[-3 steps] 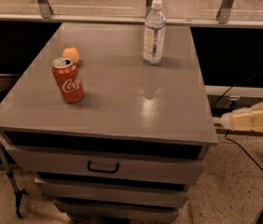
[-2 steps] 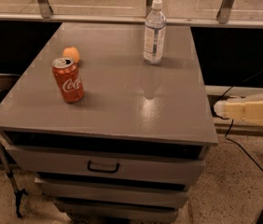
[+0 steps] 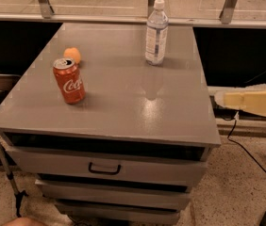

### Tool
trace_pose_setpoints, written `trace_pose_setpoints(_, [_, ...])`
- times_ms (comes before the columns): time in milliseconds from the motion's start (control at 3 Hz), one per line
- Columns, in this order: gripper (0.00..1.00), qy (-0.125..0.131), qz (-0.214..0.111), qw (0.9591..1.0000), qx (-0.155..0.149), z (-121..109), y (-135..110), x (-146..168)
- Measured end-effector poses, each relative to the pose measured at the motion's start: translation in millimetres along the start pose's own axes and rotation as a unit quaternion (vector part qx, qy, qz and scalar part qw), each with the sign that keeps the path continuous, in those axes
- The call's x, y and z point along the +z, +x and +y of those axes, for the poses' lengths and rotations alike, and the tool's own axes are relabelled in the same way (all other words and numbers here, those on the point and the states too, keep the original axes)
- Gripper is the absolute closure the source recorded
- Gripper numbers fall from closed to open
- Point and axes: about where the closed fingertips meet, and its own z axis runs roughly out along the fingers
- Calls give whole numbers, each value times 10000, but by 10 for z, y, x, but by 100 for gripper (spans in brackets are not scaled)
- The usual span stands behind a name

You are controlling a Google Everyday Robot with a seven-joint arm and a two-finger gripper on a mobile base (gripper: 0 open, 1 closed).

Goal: Move blue plastic bottle near coke can

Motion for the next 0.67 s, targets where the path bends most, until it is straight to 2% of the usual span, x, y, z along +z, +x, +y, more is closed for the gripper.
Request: trace_pose_setpoints(667, [0,-50,-231,9997,-78,109,-36,511])
